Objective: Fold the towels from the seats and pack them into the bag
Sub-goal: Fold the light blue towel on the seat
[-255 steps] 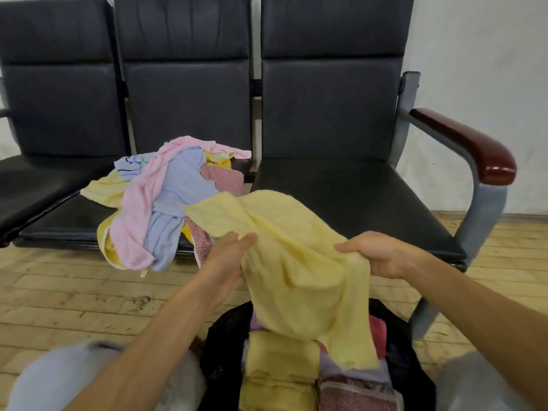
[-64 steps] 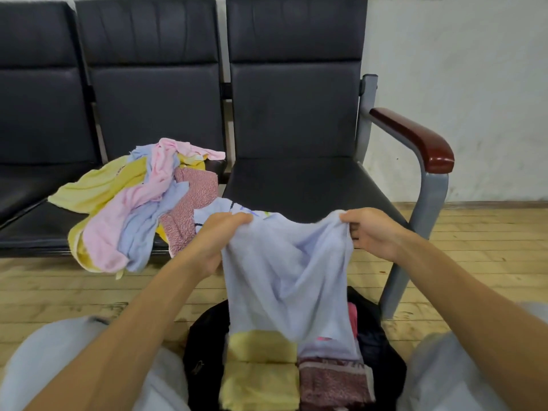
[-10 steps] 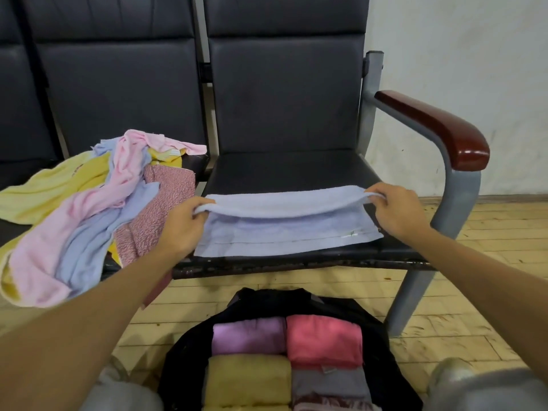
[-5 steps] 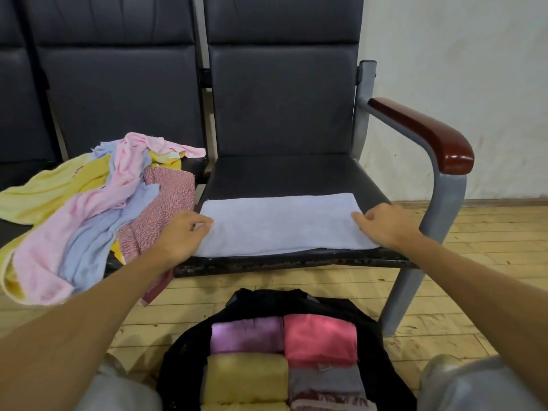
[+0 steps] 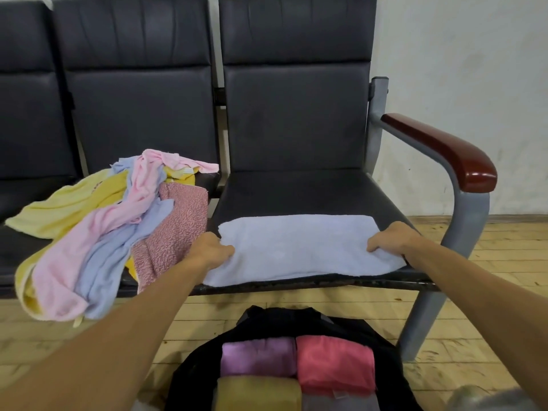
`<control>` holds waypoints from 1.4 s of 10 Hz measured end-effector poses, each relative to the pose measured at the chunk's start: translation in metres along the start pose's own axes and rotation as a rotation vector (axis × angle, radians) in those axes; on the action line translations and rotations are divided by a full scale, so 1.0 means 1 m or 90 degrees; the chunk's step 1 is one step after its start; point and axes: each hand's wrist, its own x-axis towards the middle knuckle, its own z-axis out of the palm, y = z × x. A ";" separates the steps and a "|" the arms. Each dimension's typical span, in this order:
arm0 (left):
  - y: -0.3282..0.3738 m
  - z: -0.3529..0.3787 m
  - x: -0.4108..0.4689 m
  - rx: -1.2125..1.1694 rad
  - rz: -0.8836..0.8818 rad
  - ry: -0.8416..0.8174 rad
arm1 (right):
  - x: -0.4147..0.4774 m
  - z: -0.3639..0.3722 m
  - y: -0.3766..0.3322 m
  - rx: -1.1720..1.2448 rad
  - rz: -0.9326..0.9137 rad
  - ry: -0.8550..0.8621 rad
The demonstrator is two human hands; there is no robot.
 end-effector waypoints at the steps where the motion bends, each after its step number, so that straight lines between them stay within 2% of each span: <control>1: 0.001 -0.012 -0.009 -0.146 -0.075 -0.032 | -0.003 -0.003 0.000 0.087 0.007 -0.004; 2: 0.003 -0.031 -0.019 -0.319 -0.175 -0.127 | -0.009 -0.008 -0.002 0.192 0.045 -0.055; 3: 0.010 -0.039 -0.035 -0.393 -0.131 -0.132 | -0.015 -0.008 0.000 0.304 0.075 -0.124; 4: 0.028 -0.042 -0.045 -0.508 -0.096 -0.084 | -0.017 0.002 0.001 0.328 0.066 -0.127; 5: 0.049 -0.036 -0.046 -0.493 -0.060 -0.044 | -0.014 0.012 -0.003 0.333 0.052 -0.140; 6: 0.081 -0.020 -0.047 -0.485 -0.029 -0.085 | -0.013 0.016 -0.005 0.353 0.045 -0.168; 8: 0.138 0.038 -0.061 -0.322 0.043 -0.156 | -0.014 0.011 0.002 0.422 0.038 -0.226; 11: 0.144 0.117 -0.080 -0.070 0.167 -0.274 | -0.009 0.015 0.005 0.516 0.020 -0.218; 12: 0.135 0.116 -0.081 -0.105 0.176 -0.288 | -0.007 0.015 0.004 0.541 0.027 -0.223; 13: 0.111 0.096 -0.077 -0.111 0.206 -0.191 | -0.008 0.015 0.002 0.475 0.009 -0.216; 14: 0.072 0.073 -0.067 0.002 0.265 -0.049 | -0.010 0.020 -0.001 0.345 -0.018 -0.174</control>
